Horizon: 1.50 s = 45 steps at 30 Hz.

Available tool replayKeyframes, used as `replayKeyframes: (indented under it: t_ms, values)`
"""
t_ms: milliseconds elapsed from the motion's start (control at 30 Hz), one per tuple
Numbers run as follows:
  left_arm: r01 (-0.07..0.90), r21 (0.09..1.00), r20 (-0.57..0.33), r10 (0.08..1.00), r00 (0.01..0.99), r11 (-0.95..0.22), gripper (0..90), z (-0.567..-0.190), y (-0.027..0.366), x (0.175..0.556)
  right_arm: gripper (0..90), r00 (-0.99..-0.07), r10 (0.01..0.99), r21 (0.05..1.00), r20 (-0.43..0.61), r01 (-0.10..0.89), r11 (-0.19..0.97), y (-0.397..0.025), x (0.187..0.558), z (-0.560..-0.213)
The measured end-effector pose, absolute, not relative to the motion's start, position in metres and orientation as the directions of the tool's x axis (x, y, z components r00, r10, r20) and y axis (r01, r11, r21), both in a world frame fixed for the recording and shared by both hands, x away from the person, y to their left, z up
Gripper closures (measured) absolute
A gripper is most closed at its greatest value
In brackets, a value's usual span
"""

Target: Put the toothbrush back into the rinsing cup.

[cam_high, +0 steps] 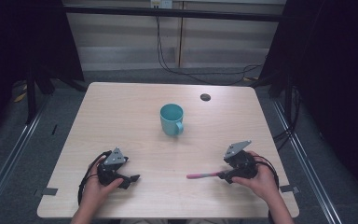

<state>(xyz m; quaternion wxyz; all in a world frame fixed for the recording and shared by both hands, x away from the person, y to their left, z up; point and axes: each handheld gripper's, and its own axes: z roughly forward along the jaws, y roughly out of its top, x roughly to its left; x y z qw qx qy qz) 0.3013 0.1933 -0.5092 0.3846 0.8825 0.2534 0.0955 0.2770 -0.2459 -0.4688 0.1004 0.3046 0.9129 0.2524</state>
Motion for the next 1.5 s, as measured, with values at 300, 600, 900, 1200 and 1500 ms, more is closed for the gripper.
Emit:
replayKeyframes:
  t_ms: [300, 600, 900, 1200, 1500]
  values:
    - [0.374, 0.727, -0.023, 0.523, 0.852, -0.576, 14.8, -0.509, 0.193, 0.301, 45.1, -0.827, 0.561, 0.459, -0.024, 0.490, 0.741, -0.230, 0.284, -0.470]
    - [0.374, 0.726, -0.023, 0.523, 0.852, -0.577, 14.8, -0.509, 0.193, 0.301, 58.1, -0.862, 0.507, 0.398, 0.007, 0.468, 0.789, -0.221, 0.287, -0.474]
    - [0.374, 0.727, -0.026, 0.521, 0.853, -0.576, 14.8, -0.509, 0.193, 0.301, 81.4, -0.879, 0.470, 0.368, 0.082, 0.465, 0.805, -0.216, 0.289, -0.473]
    - [0.375, 0.725, -0.026, 0.521, 0.853, -0.577, 14.8, -0.509, 0.193, 0.301, 81.5, -0.890, 0.454, 0.385, 0.049, 0.436, 0.814, -0.211, 0.291, -0.455]
    - [0.390, 0.726, -0.046, 0.525, 0.850, -0.567, 16.4, -0.507, 0.192, 0.301, 81.5, -0.901, 0.432, 0.395, 0.033, 0.408, 0.823, -0.209, 0.292, -0.446]
